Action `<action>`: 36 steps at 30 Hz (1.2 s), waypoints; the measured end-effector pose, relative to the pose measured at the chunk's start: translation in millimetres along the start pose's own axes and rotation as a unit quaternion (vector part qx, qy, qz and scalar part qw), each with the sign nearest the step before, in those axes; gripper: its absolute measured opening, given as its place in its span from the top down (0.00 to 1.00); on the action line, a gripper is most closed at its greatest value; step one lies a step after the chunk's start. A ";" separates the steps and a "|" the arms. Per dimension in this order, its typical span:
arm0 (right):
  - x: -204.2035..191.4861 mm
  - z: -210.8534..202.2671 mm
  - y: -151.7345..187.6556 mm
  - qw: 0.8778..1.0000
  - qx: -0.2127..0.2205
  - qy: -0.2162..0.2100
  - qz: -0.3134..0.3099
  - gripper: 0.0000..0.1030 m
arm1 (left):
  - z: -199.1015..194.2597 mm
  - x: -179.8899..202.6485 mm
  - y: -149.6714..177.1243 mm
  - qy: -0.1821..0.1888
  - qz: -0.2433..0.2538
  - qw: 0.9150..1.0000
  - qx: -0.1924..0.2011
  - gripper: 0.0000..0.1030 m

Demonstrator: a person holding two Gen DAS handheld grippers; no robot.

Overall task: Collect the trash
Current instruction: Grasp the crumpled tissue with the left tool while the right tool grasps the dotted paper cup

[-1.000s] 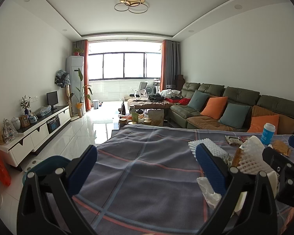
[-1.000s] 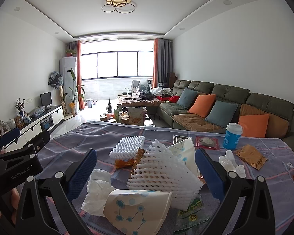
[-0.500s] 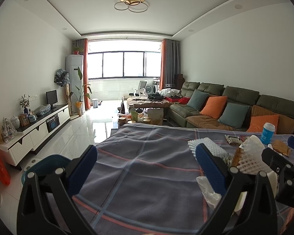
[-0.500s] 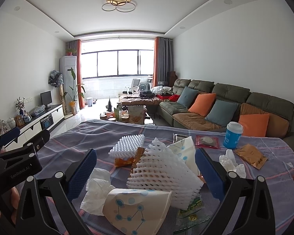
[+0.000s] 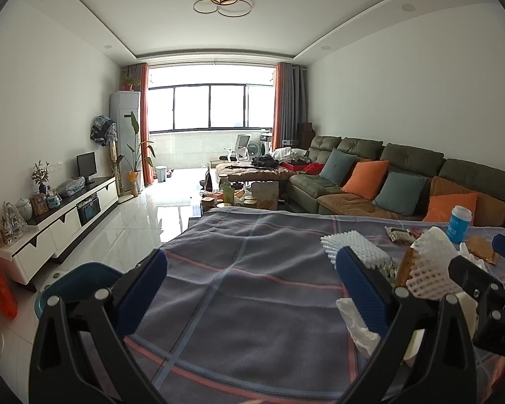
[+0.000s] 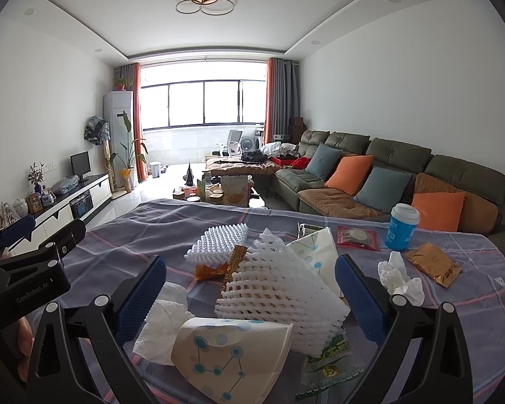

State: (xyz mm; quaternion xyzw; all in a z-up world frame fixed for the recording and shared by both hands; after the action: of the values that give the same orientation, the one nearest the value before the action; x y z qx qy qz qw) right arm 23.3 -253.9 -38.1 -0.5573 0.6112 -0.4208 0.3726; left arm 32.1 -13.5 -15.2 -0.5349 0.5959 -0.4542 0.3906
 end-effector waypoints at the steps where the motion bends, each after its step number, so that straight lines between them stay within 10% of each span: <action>1: 2.5 1.1 1.9 1.000 -0.004 0.001 -0.002 0.03 | 0.8 -0.3 1.0 0.002 0.000 1.000 -0.002 0.03; 17: 17.5 5.1 36.6 0.993 -0.094 -0.068 0.005 0.04 | 24.0 44.8 48.4 0.173 0.046 0.975 -0.131 0.06; 23: 13.8 1.6 44.4 0.985 -0.126 -0.115 0.021 0.29 | 34.7 55.4 68.5 0.227 0.043 0.954 -0.192 0.36; 29: 10.7 5.6 47.3 0.975 -0.152 -0.155 0.043 0.74 | 45.7 58.8 82.3 0.272 0.024 0.934 -0.232 0.89; 36: -9.1 -1.7 27.2 0.972 -0.134 -0.190 0.025 0.96 | 47.9 43.2 76.8 0.290 -0.011 0.930 -0.227 0.93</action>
State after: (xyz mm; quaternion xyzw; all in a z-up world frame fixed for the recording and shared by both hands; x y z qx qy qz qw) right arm 12.7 -244.0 -62.9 -0.6565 0.5940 -0.2119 0.4139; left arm 50.6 -61.2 -101.5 -0.4607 0.7646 -0.4462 0.0643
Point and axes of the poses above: each gripper's, at about its wrist camera, not at the fingertips, and z roughly the way its jaws point, x to its right, y to its underside, the point moved 4 cm from there along z, roughly the way its jaws point, and after that the axes turned 4 degrees about y, right-handed, at the moved point
